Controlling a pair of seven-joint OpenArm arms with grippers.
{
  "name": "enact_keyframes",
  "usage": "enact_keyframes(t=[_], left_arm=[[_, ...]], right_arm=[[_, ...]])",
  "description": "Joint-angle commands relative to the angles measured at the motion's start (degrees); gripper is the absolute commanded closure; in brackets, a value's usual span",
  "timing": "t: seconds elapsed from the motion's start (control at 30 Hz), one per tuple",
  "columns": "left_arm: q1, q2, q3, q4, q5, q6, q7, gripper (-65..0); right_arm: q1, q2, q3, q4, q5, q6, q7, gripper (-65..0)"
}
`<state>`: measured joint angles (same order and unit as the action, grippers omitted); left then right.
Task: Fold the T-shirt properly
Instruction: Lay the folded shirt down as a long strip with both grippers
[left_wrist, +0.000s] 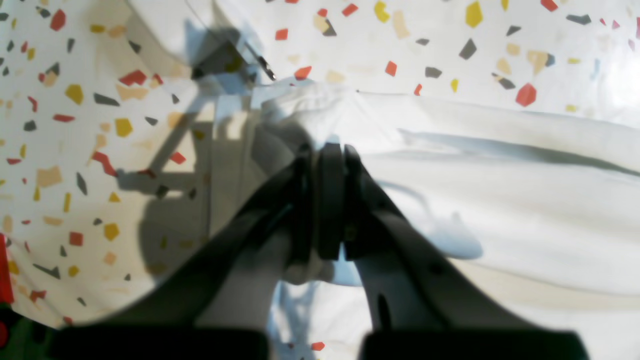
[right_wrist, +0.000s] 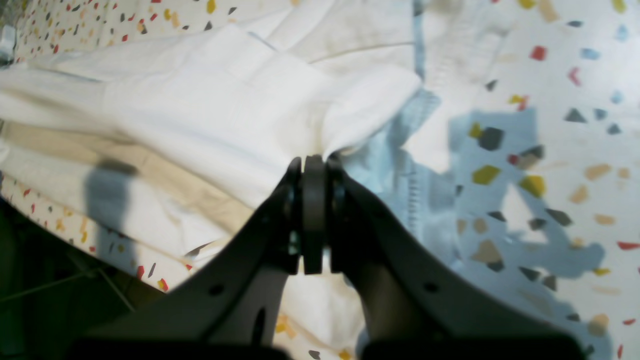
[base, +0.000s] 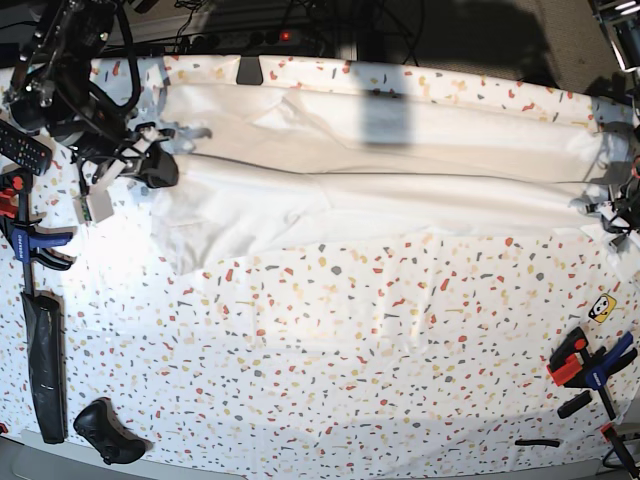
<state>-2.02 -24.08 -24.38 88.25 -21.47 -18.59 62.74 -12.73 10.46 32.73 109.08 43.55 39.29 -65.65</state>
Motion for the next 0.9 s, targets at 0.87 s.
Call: enact_keyframes(t=[0.87], left_arm=[[1.4, -1.2, -0.4, 0.9, 0.4, 0.1, -2.8, 0.0]], right_arm=[[-8.1, 0.8, 1.0, 1.2, -2.4, 0.5, 1.1, 0.0]])
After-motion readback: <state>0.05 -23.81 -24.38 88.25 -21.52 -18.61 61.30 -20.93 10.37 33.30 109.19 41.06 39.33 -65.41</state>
